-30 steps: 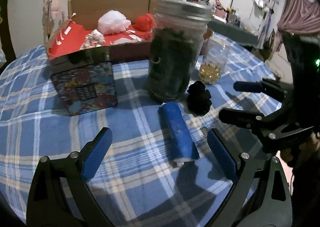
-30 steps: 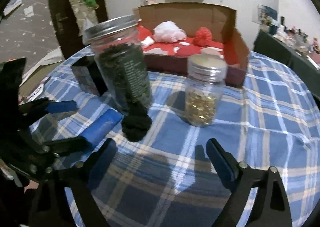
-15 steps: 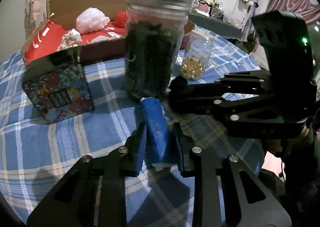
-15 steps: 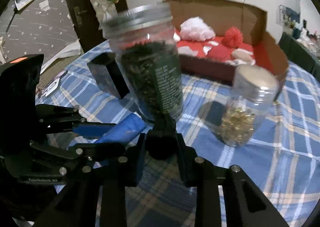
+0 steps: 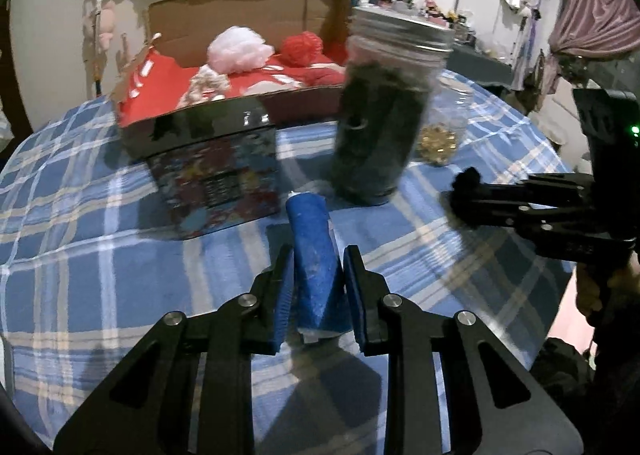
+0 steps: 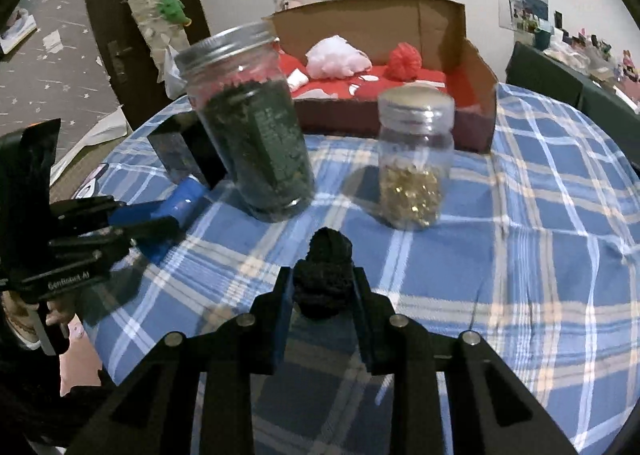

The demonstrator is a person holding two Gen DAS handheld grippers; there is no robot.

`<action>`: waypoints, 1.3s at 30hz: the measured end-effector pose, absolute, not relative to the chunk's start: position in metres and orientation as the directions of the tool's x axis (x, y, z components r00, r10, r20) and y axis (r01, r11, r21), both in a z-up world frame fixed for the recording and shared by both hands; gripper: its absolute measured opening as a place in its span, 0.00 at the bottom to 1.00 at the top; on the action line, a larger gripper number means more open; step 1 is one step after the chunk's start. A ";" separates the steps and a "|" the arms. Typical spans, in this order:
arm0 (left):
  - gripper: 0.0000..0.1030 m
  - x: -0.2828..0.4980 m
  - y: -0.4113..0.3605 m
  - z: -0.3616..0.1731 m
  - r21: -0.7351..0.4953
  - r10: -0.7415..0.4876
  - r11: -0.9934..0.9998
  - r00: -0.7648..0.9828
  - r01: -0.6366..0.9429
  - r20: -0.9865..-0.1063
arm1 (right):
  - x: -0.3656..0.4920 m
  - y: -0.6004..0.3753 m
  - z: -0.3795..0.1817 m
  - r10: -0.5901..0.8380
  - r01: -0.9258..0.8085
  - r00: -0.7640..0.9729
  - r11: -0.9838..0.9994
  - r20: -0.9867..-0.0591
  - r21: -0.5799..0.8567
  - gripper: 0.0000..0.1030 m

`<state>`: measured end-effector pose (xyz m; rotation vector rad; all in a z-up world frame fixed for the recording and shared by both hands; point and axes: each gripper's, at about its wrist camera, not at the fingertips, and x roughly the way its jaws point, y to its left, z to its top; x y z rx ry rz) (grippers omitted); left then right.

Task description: Organize soft objects

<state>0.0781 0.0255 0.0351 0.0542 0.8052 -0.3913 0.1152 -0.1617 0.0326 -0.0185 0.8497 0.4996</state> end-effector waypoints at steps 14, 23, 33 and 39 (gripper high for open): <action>0.23 0.083 0.048 0.025 -0.139 -0.317 0.938 0.615 0.319 -0.722 | 0.113 -0.164 0.031 0.406 -0.410 0.567 0.894 -0.716 0.182 0.30; 0.22 0.081 0.051 0.031 -0.151 -0.327 0.936 0.626 0.318 -0.709 | 0.112 -0.172 0.041 0.413 -0.396 0.584 0.896 -0.698 0.199 0.30; 0.17 0.076 0.055 0.062 -0.149 -0.344 0.931 0.663 0.334 -0.665 | 0.110 -0.177 0.073 0.416 -0.401 0.633 0.898 -0.653 0.183 0.30; 0.17 0.078 0.055 0.070 -0.149 -0.361 0.922 0.657 0.357 -0.662 | 0.112 -0.177 0.078 0.416 -0.404 0.638 0.897 -0.648 0.178 0.30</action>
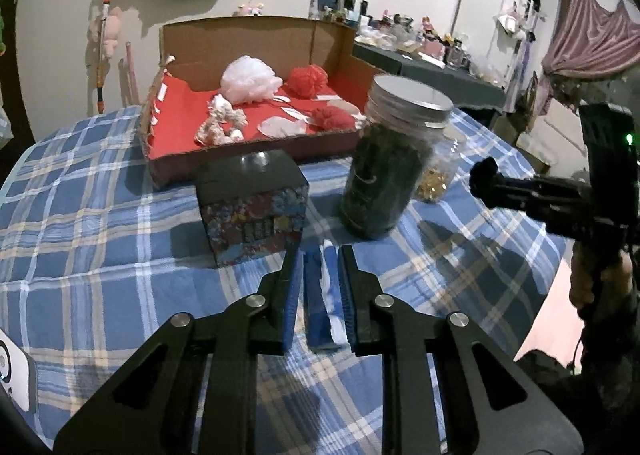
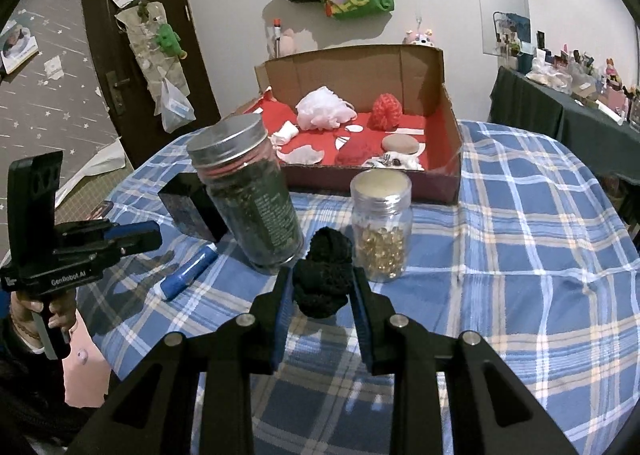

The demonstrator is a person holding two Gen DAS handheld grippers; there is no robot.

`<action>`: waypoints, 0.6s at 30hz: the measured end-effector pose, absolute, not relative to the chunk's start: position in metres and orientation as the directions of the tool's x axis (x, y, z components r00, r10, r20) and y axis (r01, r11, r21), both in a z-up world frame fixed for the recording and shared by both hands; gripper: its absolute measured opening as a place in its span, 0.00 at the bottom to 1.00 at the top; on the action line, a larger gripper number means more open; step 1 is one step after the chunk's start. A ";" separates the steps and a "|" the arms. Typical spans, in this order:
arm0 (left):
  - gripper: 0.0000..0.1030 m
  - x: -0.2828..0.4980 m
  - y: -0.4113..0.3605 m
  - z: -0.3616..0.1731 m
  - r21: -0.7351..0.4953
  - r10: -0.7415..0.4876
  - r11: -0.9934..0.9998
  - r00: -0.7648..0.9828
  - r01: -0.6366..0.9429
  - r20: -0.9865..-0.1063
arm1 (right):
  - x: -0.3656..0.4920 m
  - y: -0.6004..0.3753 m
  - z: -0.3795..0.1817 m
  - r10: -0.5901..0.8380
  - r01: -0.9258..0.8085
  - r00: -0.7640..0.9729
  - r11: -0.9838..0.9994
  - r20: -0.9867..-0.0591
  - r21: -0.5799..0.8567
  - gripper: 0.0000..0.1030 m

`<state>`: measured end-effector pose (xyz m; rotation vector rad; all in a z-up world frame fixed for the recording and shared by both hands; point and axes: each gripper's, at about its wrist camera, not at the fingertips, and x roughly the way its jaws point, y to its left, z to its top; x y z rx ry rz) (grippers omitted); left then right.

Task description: Organize soft objects

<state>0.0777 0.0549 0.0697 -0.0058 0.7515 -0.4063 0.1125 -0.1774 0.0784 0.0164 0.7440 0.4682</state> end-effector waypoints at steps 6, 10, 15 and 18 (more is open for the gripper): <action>0.27 0.070 0.041 0.053 -0.149 -0.398 0.898 0.618 0.414 -0.678 | 0.109 -0.175 0.060 0.409 -0.395 0.615 0.900 -0.675 0.185 0.34; 0.65 0.070 0.029 0.041 -0.090 -0.352 0.907 0.622 0.412 -0.700 | 0.104 -0.174 0.048 0.374 -0.373 0.624 0.914 -0.686 0.159 0.58; 0.64 0.072 0.026 0.035 -0.089 -0.340 0.916 0.638 0.392 -0.691 | 0.102 -0.174 0.035 0.320 -0.346 0.644 0.932 -0.695 0.109 0.66; 0.64 0.077 0.026 0.030 -0.095 -0.332 0.920 0.627 0.380 -0.704 | 0.104 -0.172 0.031 0.304 -0.335 0.661 0.938 -0.686 0.092 0.66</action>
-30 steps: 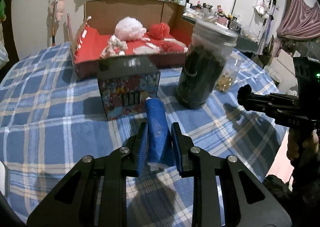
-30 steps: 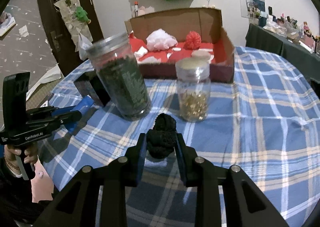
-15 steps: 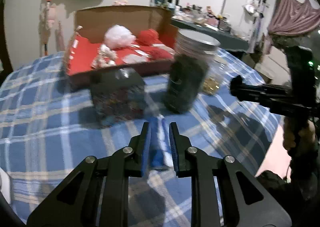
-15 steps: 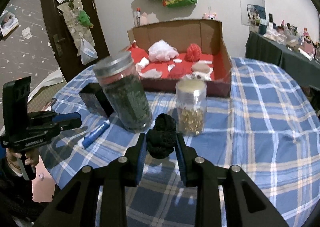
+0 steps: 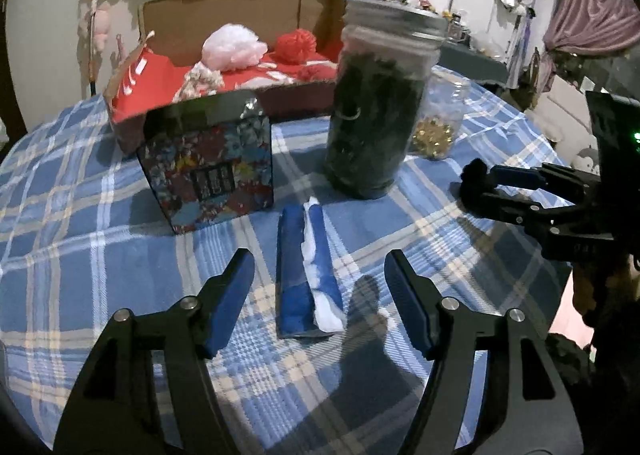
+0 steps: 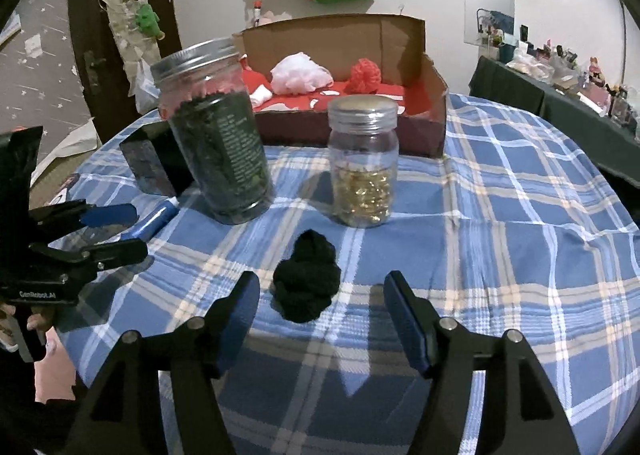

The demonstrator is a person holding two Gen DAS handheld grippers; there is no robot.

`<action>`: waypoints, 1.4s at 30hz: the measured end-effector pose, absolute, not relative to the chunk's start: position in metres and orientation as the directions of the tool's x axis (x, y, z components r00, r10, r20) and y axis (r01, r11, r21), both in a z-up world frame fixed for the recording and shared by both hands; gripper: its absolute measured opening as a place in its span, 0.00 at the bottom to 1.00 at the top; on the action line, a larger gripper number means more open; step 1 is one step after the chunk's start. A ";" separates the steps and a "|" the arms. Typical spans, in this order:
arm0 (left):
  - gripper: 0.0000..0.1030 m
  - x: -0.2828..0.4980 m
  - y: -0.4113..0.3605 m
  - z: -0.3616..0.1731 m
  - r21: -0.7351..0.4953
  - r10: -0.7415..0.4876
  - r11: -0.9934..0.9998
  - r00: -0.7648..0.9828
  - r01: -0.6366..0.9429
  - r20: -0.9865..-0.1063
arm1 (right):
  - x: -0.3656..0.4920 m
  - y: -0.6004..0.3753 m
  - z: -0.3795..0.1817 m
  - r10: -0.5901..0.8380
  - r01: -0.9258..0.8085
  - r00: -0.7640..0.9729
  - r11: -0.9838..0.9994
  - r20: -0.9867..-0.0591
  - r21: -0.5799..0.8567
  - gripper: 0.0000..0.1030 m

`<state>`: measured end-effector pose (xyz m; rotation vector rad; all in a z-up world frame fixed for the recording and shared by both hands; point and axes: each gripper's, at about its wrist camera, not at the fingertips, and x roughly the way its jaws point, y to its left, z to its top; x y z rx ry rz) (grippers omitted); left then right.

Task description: Organize soft objects

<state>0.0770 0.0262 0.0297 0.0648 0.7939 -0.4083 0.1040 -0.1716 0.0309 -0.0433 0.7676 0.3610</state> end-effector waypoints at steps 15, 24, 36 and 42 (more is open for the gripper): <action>0.23 0.078 0.033 0.030 -0.158 -0.368 0.916 0.618 0.368 -0.695 | 0.098 -0.161 0.041 0.335 -0.373 0.685 0.924 -0.646 0.083 0.30; 0.23 0.071 0.044 0.059 -0.141 -0.357 0.924 0.667 0.356 -0.654 | 0.096 -0.171 0.069 0.326 -0.353 0.730 0.932 -0.601 0.077 0.30; 0.23 0.088 0.051 0.101 -0.115 -0.348 0.929 0.720 0.353 -0.600 | 0.119 -0.174 0.110 0.319 -0.353 0.772 0.934 -0.549 0.047 0.30; 0.23 0.104 0.051 0.113 -0.113 -0.355 0.926 0.724 0.361 -0.592 | 0.141 -0.173 0.121 0.329 -0.369 0.766 0.929 -0.553 0.041 0.30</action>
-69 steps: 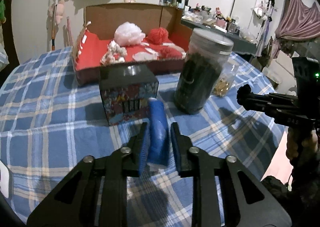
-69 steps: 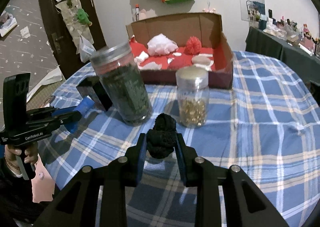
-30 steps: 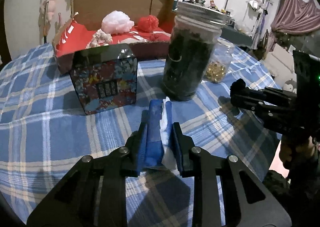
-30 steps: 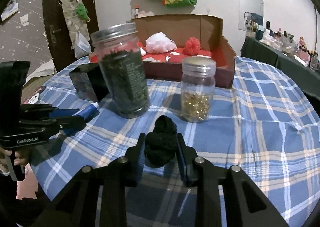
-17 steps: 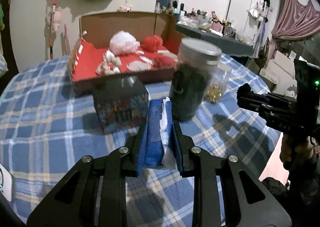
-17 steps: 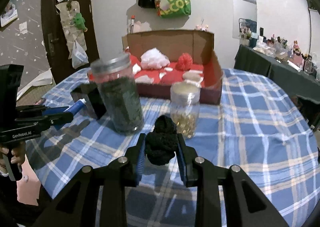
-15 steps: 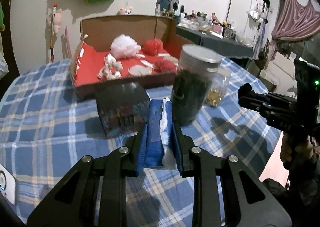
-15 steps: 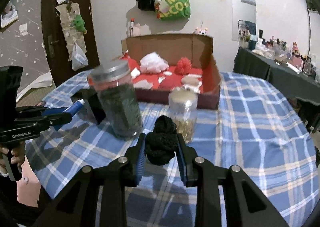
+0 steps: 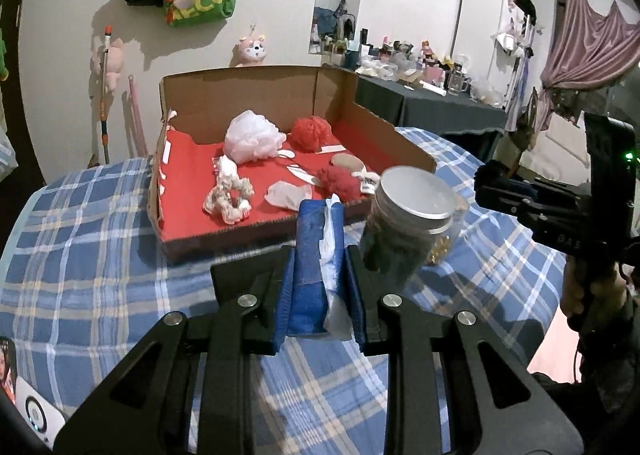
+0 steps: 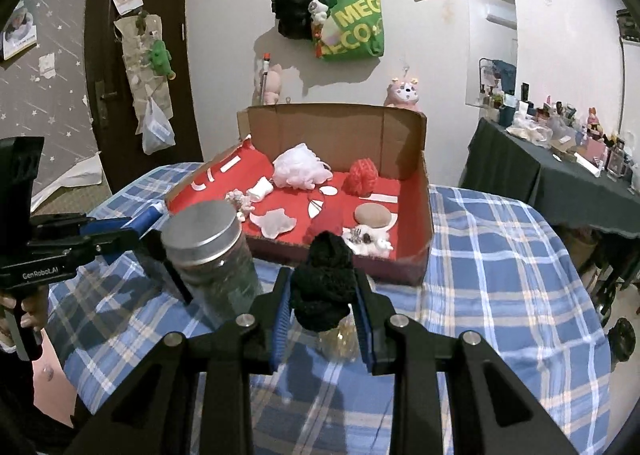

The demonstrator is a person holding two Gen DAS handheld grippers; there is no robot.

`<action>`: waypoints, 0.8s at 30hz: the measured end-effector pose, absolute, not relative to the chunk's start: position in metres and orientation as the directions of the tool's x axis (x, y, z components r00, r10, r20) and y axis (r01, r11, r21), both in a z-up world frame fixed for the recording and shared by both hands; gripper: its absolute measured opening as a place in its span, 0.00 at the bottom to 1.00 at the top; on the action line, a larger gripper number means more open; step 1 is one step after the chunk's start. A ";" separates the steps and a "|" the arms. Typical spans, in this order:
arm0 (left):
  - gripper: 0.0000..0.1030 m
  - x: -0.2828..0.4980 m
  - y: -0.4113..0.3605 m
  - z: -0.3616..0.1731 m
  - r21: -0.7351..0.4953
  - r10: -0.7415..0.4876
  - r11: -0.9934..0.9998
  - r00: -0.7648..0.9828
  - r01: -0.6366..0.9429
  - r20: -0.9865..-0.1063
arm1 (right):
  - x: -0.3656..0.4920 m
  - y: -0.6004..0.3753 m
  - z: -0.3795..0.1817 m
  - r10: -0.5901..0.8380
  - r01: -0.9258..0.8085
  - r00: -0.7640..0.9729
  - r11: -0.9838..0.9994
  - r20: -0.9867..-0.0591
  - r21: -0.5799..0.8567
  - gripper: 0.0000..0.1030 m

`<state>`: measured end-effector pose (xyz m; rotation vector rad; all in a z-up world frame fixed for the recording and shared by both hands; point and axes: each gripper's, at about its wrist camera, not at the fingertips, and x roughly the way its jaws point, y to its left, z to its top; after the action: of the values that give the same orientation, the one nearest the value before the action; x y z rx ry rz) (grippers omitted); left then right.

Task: Organize soft objects
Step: 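Lift the pom-pom and blue roll and carry them into the box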

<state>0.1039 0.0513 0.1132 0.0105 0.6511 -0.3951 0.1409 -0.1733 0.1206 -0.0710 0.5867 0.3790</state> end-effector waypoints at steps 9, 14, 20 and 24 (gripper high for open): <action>0.23 0.146 0.047 0.119 -0.123 -0.376 0.912 0.680 0.391 -0.629 | 0.194 -0.166 0.119 0.358 -0.437 0.689 0.899 -0.630 0.033 0.30; 0.23 0.181 0.039 0.121 -0.114 -0.388 0.895 0.624 0.432 -0.678 | 0.236 -0.152 0.121 0.376 -0.508 0.609 0.861 -0.698 0.021 0.30; 0.23 0.244 0.025 0.121 -0.131 -0.389 0.884 0.549 0.450 -0.739 | 0.305 -0.122 0.117 0.341 -0.554 0.520 0.833 -0.783 -0.005 0.30; 0.23 0.289 0.010 0.114 -0.135 -0.374 0.881 0.493 0.454 -0.786 | 0.346 -0.107 0.106 0.312 -0.554 0.472 0.832 -0.824 -0.002 0.30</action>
<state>0.2888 0.0104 0.1144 0.0947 0.9283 -0.5032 0.3458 -0.1071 0.1057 -0.2865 0.9392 0.5391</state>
